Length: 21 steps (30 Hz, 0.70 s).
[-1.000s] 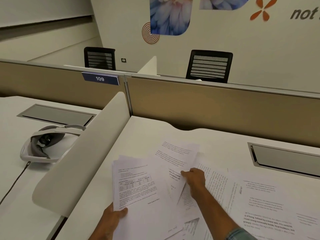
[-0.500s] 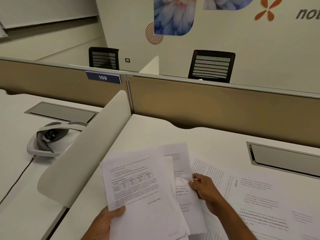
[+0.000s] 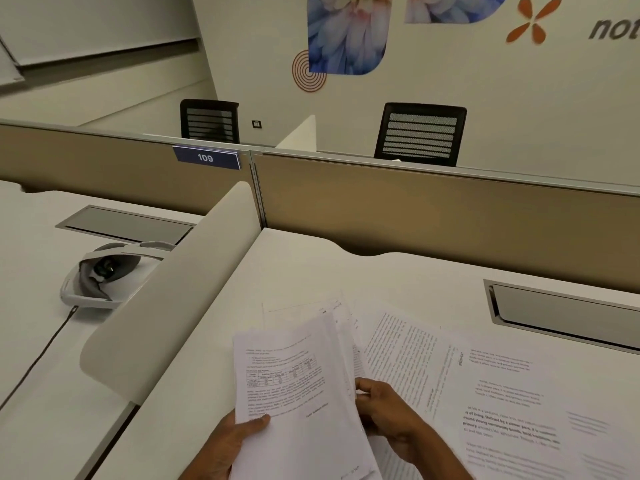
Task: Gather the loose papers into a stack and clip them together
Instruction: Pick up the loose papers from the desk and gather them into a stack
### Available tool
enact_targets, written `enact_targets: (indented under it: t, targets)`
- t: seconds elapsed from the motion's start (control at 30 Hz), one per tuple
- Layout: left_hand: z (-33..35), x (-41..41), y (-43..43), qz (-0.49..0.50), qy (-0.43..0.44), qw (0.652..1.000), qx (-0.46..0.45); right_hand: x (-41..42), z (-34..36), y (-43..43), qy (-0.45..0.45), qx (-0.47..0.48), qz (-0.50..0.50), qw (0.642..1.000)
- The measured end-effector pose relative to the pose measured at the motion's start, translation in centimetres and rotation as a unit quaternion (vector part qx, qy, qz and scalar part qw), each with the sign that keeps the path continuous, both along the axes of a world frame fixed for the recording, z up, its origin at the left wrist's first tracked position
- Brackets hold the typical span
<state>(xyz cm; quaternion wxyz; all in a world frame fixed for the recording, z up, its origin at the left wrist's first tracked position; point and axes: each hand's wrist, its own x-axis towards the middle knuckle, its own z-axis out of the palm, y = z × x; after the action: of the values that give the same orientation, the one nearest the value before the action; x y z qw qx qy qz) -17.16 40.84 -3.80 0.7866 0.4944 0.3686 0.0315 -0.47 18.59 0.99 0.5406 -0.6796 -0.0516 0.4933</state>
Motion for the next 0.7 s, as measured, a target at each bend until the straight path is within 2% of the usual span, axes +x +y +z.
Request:
enact_targets:
  t: [0.13,0.2,0.27,0.33,0.43,0.5,0.7]
  targets:
    - [0.2,0.2,0.1,-0.030,0.015,0.999,0.009,0.3,-0.1,0.8,-0.016,-0.011,-0.014,1.000]
    - [-0.2,0.2,0.6,0.004,0.011,1.000,0.029,0.5,-0.8,1.4,-0.109,-0.064,-0.067,0.990]
    - [-1.0,-0.1,1.5,0.044,0.021,0.998,0.048,1.0,-1.8,1.9,-0.271,-0.173,-0.132,0.938]
    - [-1.8,-0.7,2.3,0.043,0.033,0.997,0.054,1.5,-2.5,2.1,-0.364,-0.251,-0.131,0.888]
    - [-2.4,-0.5,2.8,0.067,0.057,0.994,0.057,2.0,-3.1,2.9,-0.349,-0.328,-0.040,0.877]
    - [-3.2,-0.5,3.1,0.072,0.055,0.994,0.054,2.1,-3.4,3.7,-0.336,-0.344,-0.019,0.877]
    - [-2.8,-0.7,3.2,0.099,0.061,0.993,0.018,1.7,-3.5,5.1,-0.338,-0.275,-0.064,0.898]
